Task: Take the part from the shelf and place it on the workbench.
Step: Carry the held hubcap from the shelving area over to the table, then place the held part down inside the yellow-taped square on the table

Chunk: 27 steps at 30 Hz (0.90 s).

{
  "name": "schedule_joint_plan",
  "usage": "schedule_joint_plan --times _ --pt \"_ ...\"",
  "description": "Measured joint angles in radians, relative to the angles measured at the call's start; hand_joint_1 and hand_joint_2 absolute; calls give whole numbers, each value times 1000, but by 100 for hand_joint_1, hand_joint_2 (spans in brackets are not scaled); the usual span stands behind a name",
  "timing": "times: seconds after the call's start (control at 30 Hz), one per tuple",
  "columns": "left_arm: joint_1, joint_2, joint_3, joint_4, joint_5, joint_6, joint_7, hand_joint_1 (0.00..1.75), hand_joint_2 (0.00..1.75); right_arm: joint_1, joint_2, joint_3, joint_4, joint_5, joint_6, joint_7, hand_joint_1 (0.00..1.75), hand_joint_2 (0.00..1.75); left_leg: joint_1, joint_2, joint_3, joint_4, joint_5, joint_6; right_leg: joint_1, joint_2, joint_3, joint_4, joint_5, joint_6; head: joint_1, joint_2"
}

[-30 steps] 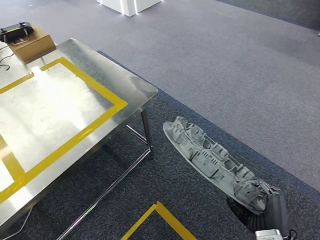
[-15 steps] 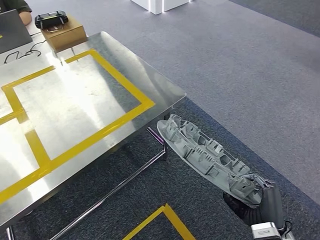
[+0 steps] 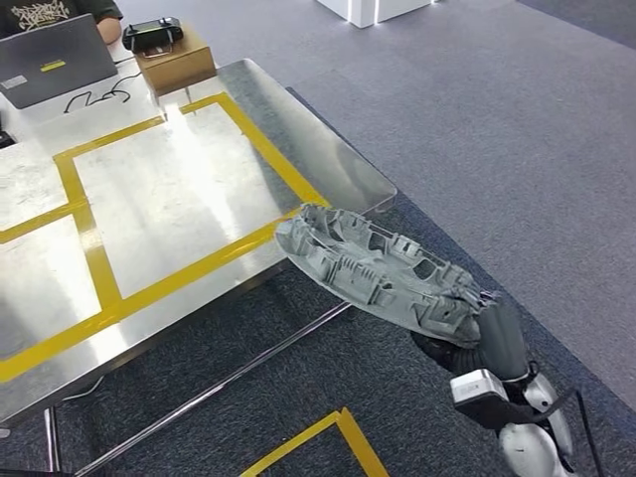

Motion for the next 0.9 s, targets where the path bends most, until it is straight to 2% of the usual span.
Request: schedule_joint_plan --times 0.03,0.07,0.13,0.17,0.23,0.27,0.3,0.33,0.37,0.43,0.47,0.5,0.53,0.57,0.6,0.63,0.67,0.7,0.77,0.8,0.83,0.9 --pt "0 1 -4 0 2 -3 0 0 0 -31 -3 16 12 10 -4 14 175 175 0 3 20 -48 35 2 1 -8 3 0 -1 1 -1 0" --pt "-2 2 -8 0 3 -6 0 0 0 -62 -5 31 21 17 -8 26 175 175 -2 15 51 -119 74 6 1 -16 6 0 -4 2 -1 0" --pt "-7 6 -14 0 5 -8 0 0 0 -113 -10 51 34 22 -17 38 175 175 -12 50 104 -235 115 19 7 -34 11 0 -8 9 -3 0" --pt "-9 7 -16 0 6 -8 0 0 0 -133 -13 58 38 23 -21 40 175 175 -17 61 115 -261 119 24 9 -43 12 0 -10 13 -3 0" --pt "-9 9 -19 0 7 -8 0 0 0 -163 -18 70 46 25 -28 42 175 175 -20 51 114 -270 116 35 11 -62 16 -5 -13 23 -2 0" --pt "-6 10 -20 0 8 -8 0 0 0 -176 -20 76 50 26 -31 45 175 175 -18 42 116 -275 118 41 10 -59 18 -5 -17 29 0 0" --pt "-4 10 -23 0 9 -7 0 0 0 -191 -23 83 54 30 -33 50 175 175 -15 34 119 -280 121 46 9 -45 13 5 -26 34 1 0" --pt "-4 10 -25 0 9 -5 0 0 0 -209 -27 91 59 36 -35 58 175 175 -12 27 122 -285 123 51 8 -24 -1 34 -44 37 4 0" --pt "-6 10 -29 0 9 -3 0 0 0 -231 -31 101 65 45 -36 69 175 175 -10 21 124 -287 124 55 6 1 -30 87 -69 39 7 0" --pt "-12 11 -35 1 8 1 0 0 0 -277 -35 123 78 66 -36 93 175 175 -10 6 123 -286 123 59 6 23 -104 221 -117 41 13 0" --pt "-15 11 -37 1 8 3 0 0 0 -296 -37 134 85 77 -36 105 175 175 -10 -4 124 -285 123 60 6 26 -136 271 -125 42 15 0" --pt "-16 11 -39 2 8 4 0 0 0 -312 -37 144 91 87 -36 114 175 175 -10 -15 125 -284 121 60 6 27 -151 286 -114 43 15 0" --pt "-16 11 -40 2 8 5 0 0 0 -329 -37 156 97 98 -36 123 175 175 -9 -28 127 -282 120 59 5 29 -150 266 -86 42 16 0" --pt "-15 11 -41 2 6 6 0 0 0 -347 -36 170 104 111 -35 134 175 175 -8 -40 128 -278 117 56 3 33 -129 207 -43 42 17 0" --pt "-15 12 -42 2 5 6 0 0 0 -370 -35 188 114 128 -35 146 175 175 -7 -51 127 -274 114 52 1 48 -101 141 -9 40 18 0" --pt "-17 14 -43 2 3 6 0 0 0 -397 -32 211 129 148 -34 160 175 175 -6 -60 122 -267 111 47 -2 66 -74 78 14 39 19 0" --pt "-19 16 -45 3 0 6 0 0 0 -425 -27 237 147 171 -34 176 175 175 -5 -67 115 -262 110 40 -3 82 -57 41 23 36 20 0" --pt "-22 19 -46 3 -2 5 0 0 0 -450 -19 261 168 193 -35 189 175 175 -4 -74 108 -260 111 34 -2 93 -49 26 19 33 20 0" --pt "-25 23 -49 4 -11 4 0 0 0 -487 1 310 218 231 -39 209 175 175 1 -89 101 -261 116 22 1 83 -47 21 19 22 19 0" --pt "-26 23 -51 4 -15 3 0 0 0 -503 13 333 247 244 -41 215 175 175 2 -86 99 -258 113 17 1 74 -44 18 20 16 18 0" --pt "-28 25 -55 5 -21 2 1 0 0 -518 27 356 281 254 -41 223 175 175 2 -73 92 -242 103 12 0 65 -41 14 21 8 14 0" --pt "-38 30 -63 6 -31 0 3 0 0 -547 56 396 361 260 -44 232 175 175 1 -27 46 -149 58 1 0 44 -36 10 21 -3 4 0"
